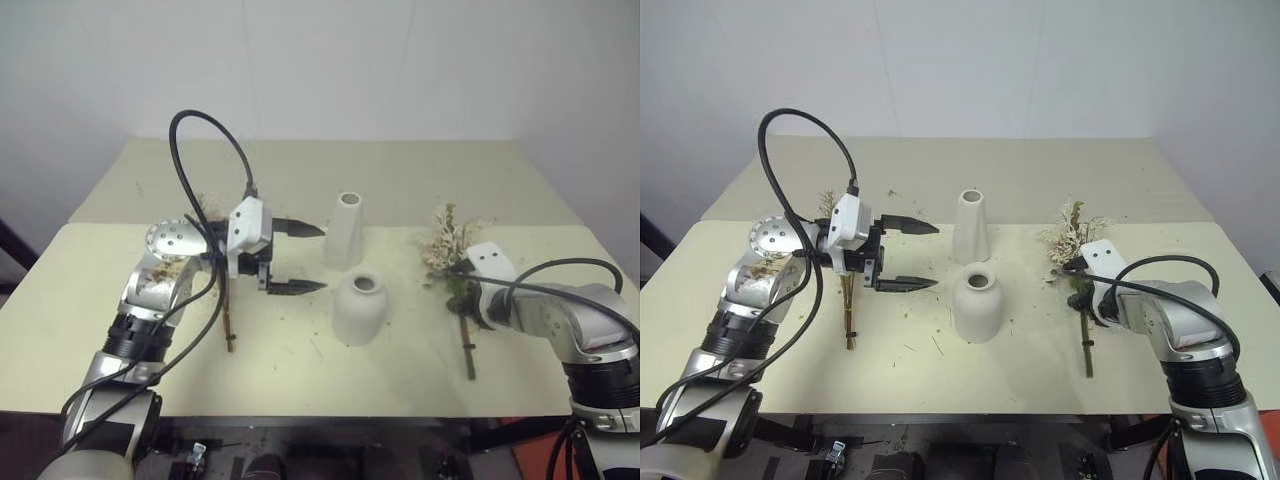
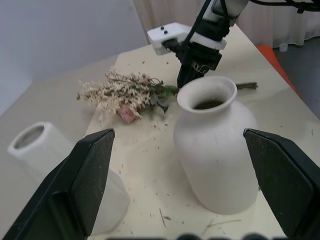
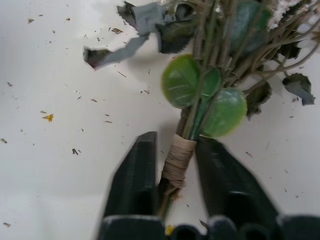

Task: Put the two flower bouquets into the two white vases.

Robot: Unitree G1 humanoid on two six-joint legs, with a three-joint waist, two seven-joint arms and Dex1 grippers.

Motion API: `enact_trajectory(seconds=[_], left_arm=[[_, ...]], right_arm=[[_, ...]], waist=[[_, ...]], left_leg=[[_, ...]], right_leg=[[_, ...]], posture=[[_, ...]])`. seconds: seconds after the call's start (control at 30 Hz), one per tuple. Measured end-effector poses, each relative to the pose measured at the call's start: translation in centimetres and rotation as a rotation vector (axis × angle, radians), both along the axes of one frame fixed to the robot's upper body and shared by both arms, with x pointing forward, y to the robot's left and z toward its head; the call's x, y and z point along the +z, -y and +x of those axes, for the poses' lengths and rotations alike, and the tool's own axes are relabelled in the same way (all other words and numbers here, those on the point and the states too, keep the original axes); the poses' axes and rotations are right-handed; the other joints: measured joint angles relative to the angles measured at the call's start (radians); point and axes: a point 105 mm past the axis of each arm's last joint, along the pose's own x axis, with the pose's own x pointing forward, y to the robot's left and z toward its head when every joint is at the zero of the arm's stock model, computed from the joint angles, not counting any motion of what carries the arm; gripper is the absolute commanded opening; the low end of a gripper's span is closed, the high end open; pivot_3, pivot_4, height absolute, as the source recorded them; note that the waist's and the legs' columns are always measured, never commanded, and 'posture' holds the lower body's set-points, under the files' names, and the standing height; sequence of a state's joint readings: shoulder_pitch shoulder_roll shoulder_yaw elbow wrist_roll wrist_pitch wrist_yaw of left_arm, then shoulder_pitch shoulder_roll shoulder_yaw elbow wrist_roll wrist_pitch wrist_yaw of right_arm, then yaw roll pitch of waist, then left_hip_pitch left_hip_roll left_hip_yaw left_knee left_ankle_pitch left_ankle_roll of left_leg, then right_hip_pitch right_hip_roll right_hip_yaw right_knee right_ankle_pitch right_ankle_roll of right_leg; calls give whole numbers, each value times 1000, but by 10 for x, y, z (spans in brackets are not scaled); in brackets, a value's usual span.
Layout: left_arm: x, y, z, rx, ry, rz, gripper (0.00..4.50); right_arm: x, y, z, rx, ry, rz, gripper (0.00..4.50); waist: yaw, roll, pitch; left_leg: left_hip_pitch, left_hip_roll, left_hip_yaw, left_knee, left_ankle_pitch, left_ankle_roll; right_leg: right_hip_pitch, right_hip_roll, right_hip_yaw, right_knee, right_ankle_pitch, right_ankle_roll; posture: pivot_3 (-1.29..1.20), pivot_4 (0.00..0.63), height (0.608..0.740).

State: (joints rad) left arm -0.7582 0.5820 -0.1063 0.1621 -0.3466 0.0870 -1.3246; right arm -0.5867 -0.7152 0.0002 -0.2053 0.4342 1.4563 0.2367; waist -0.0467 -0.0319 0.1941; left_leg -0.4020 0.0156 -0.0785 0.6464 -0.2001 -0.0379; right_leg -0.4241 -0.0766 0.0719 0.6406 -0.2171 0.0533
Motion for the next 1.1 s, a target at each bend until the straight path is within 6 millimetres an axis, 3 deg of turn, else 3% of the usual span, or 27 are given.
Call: enact_trajectory(seconds=[0.23, 0.3, 0.37, 0.5, 0.6, 0.67, 0.87, 1.1], left_arm=[[0, -1, 0, 19, 6, -10, 4500], [0, -1, 1, 21, 8, -11, 4500], [0, -1, 1, 21, 10, -11, 4500], [0, -4, 2, 26, 7, -10, 4500], [0, -12, 6, 57, -6, -11, 4500], [-2, -20, 11, 89, -11, -4, 4500], [-1, -43, 23, 187, -37, -46, 4500], [-8, -61, 22, 274, -51, -69, 4500]], right_arm=[[2, -4, 4, -17, 18, -14, 221], [13, -2, 17, -63, 146, -49, 221], [35, 4, 34, -125, 352, -101, 221], [110, 3, 59, -191, 818, -52, 221], [161, -16, 65, -71, 1024, 188, 221], [185, -30, 65, 80, 1116, 371, 221], [198, -56, 85, 320, 1129, 701, 221], [202, -102, 102, 476, 1104, 860, 221]], waist=[[1, 0, 0], [-1, 0, 0], [-2, 0, 0], [-9, 1, 1], [-18, 1, 1], [-22, 1, 1], [-28, 2, 1], [-39, 2, 1]], left_leg=[[0, 0, 0, 0, 0, 0], [0, 0, 0, 0, 0, 0], [0, 0, 0, 0, 0, 0], [0, 0, 0, -1, 0, 0], [0, 0, 0, -1, 0, 0], [2, 0, 0, -2, 0, 0], [3, 1, 0, -2, 0, 0], [2, 1, 0, -4, 0, 0]], right_leg=[[0, 0, 0, 0, 0, 0], [0, 0, 0, 0, 0, 0], [-1, 0, 0, 0, -1, 2], [-1, 0, 0, 0, -1, 2], [0, 0, 0, -1, 1, -1], [1, 0, 0, 0, 1, -1], [1, 1, 0, 1, 1, -1], [-1, 0, 0, 2, 1, -2]], posture=[[0, 150, 740], [0, 150, 740], [0, 150, 740], [0, 150, 740], [0, 150, 740], [0, 150, 740], [0, 150, 740], [0, 150, 740]])
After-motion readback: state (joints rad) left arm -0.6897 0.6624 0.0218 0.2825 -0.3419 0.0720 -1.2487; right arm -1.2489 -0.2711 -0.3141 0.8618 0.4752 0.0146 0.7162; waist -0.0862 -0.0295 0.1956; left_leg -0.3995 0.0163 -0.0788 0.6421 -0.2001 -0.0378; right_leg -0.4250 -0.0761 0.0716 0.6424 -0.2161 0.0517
